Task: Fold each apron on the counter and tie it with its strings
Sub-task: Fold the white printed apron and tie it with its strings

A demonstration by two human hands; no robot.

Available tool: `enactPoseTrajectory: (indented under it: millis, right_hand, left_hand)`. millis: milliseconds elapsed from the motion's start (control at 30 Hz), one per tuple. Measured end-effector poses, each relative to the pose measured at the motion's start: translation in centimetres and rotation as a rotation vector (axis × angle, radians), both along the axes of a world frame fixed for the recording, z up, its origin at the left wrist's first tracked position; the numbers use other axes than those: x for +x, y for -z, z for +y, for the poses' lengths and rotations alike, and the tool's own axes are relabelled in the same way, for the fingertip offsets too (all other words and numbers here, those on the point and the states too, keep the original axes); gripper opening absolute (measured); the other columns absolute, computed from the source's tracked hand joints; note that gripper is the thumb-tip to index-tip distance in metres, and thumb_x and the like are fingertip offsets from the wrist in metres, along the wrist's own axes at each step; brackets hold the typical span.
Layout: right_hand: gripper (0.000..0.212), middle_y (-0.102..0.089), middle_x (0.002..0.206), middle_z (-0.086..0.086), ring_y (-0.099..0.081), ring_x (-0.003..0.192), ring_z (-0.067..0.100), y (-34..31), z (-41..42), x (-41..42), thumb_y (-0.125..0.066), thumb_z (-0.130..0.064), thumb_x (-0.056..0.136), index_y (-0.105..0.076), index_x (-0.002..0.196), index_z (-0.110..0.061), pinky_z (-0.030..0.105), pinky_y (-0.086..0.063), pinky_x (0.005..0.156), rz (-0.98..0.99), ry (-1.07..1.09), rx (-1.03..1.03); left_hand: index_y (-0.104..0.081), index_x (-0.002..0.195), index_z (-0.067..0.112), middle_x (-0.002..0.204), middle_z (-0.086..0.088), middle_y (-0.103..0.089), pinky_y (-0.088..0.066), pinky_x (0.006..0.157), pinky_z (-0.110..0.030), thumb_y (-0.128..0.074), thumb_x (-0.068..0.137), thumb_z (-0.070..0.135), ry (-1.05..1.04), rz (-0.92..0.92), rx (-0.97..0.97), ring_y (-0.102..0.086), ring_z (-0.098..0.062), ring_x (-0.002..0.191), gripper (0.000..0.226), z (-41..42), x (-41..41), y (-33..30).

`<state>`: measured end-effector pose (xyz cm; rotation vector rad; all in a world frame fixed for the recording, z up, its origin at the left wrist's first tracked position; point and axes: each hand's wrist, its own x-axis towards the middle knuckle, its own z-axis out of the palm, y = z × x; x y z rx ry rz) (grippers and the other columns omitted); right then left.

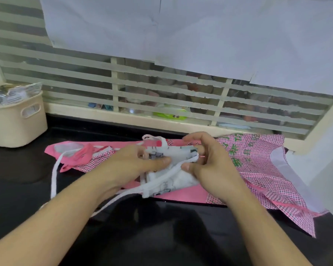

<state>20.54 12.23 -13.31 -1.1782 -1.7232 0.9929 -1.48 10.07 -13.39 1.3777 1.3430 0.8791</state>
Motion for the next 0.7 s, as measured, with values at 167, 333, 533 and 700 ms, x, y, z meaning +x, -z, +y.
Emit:
enactPoseTrajectory:
  millis: [167,333,533,700]
  right_hand:
    - [0.052,-0.079,0.102,-0.002,-0.075,0.091,0.013,3.4,3.1,1.1,-0.071,0.016,0.081,-0.069,0.116,-0.022,0.027,-0.056,0.074,-0.050,-0.052,-0.061]
    - [0.040,-0.074,0.115,0.015,-0.067,0.112,0.036,3.5,3.6,1.8,-0.060,-0.017,0.084,-0.075,0.120,-0.011,0.050,-0.051,0.098,0.169,-0.186,-0.122]
    - [0.010,-0.078,0.092,0.015,-0.071,0.092,0.043,3.5,3.1,0.5,-0.074,-0.006,0.093,-0.082,0.094,-0.012,0.054,-0.058,0.086,0.273,-0.076,0.013]
    - [0.011,-0.075,0.080,0.009,-0.070,0.074,0.021,3.2,2.7,0.1,-0.080,-0.011,0.086,-0.080,0.077,-0.018,0.035,-0.054,0.072,0.352,-0.046,-0.091]
  left_hand:
    - [-0.078,0.090,0.026,0.086,0.015,-0.077,-0.048,0.068,-0.009,-0.082,0.087,0.009,-0.099,0.084,0.278,-0.069,0.003,0.079,0.018,2.2,2.6,3.1]
    - [-0.078,0.098,0.026,0.098,0.011,-0.077,-0.048,0.079,-0.010,-0.084,0.083,0.003,0.060,0.090,0.376,-0.071,-0.006,0.094,0.028,2.9,2.2,4.0]
    - [-0.078,0.098,0.027,0.095,0.010,-0.077,-0.050,0.078,-0.010,-0.081,0.085,0.002,0.146,0.120,0.414,-0.072,-0.007,0.094,0.028,2.2,2.8,3.9]
    - [-0.077,0.102,0.028,0.099,0.011,-0.077,-0.052,0.080,-0.014,-0.085,0.084,0.012,0.123,0.118,0.384,-0.072,-0.007,0.095,0.025,1.9,2.7,4.0]
